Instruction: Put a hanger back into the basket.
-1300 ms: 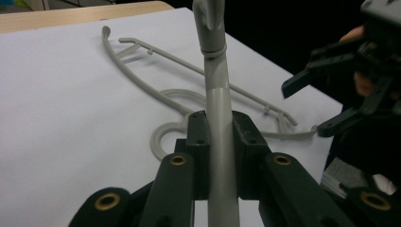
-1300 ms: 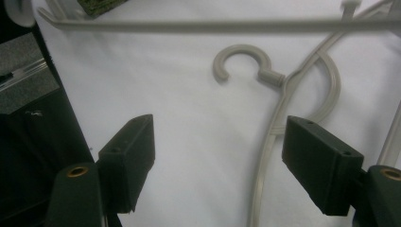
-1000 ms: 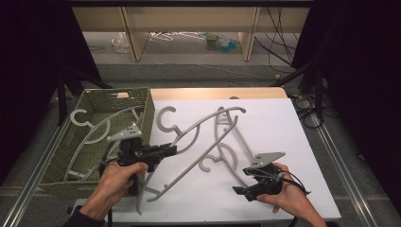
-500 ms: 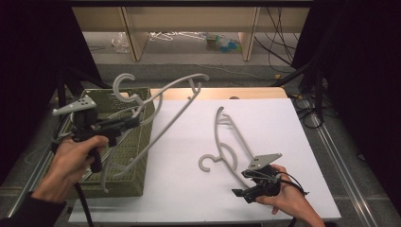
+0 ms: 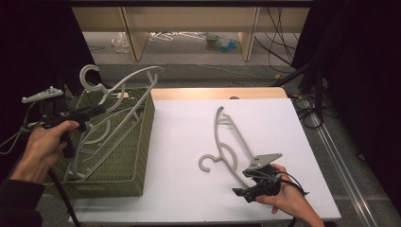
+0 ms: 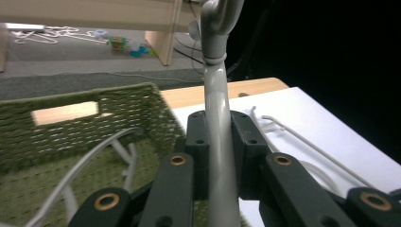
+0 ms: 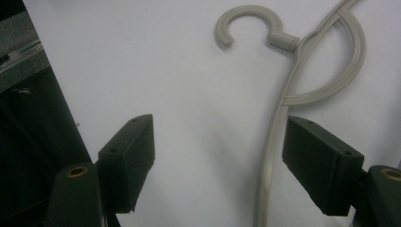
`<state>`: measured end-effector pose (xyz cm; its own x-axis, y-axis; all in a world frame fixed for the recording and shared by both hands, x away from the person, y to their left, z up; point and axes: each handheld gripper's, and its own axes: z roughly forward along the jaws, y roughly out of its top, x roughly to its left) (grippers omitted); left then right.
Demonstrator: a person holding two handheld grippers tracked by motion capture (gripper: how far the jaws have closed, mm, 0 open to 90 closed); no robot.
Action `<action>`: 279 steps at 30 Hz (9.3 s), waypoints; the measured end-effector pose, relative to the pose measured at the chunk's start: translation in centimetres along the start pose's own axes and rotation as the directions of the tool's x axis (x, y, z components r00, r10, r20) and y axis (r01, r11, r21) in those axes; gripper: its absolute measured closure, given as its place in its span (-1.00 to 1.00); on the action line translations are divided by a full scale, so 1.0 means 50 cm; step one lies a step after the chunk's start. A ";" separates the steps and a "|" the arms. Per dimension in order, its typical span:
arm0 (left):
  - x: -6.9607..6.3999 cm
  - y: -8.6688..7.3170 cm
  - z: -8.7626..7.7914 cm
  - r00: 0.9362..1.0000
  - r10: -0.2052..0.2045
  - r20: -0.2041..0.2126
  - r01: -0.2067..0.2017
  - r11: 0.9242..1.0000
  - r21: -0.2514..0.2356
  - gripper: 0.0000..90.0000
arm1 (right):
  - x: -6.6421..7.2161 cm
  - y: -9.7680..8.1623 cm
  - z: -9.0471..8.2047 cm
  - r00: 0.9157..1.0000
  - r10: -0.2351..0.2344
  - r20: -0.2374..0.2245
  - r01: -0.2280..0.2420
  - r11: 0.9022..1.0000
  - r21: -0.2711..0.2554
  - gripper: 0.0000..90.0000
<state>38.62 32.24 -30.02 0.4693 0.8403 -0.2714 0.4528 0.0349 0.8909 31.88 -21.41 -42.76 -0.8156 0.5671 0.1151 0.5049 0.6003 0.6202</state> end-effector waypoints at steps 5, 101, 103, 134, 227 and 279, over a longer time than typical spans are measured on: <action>0.036 -0.006 -0.003 1.000 0.008 -0.024 -0.008 1.000 0.010 0.75 | -0.002 0.000 0.004 1.000 -0.026 0.008 0.026 1.000 -0.013 -0.40; 0.161 -0.156 -0.004 0.954 -0.075 -0.290 0.127 0.978 0.167 -0.04 | -0.008 -0.002 0.008 1.000 0.008 0.016 -0.008 1.000 -0.015 -0.40; 0.147 -0.157 -0.020 0.957 -0.073 -0.282 0.116 0.983 0.140 -0.11 | -0.008 -0.002 0.007 1.000 0.012 0.018 -0.012 1.000 -0.015 -0.40; -0.227 -0.217 0.020 0.984 0.123 0.131 -0.126 0.992 0.015 -0.55 | -0.013 -0.010 0.018 0.998 0.029 0.054 -0.027 0.999 -0.028 -0.45; -0.335 -0.345 0.170 0.897 0.313 0.311 -0.355 0.931 0.086 -0.45 | -0.050 0.046 0.046 0.991 -0.070 -0.112 0.101 0.947 0.304 0.82; -0.400 -0.303 0.289 0.446 0.716 0.536 -0.854 0.519 0.017 0.68 | -0.028 0.064 -0.013 0.976 -0.164 -0.145 0.186 0.971 0.153 0.30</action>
<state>33.33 7.06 -43.35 0.9404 0.1099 0.3217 -0.1526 -0.7092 0.6883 34.45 -20.66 -40.43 -0.9197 0.3728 0.1232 0.3816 0.7744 0.5048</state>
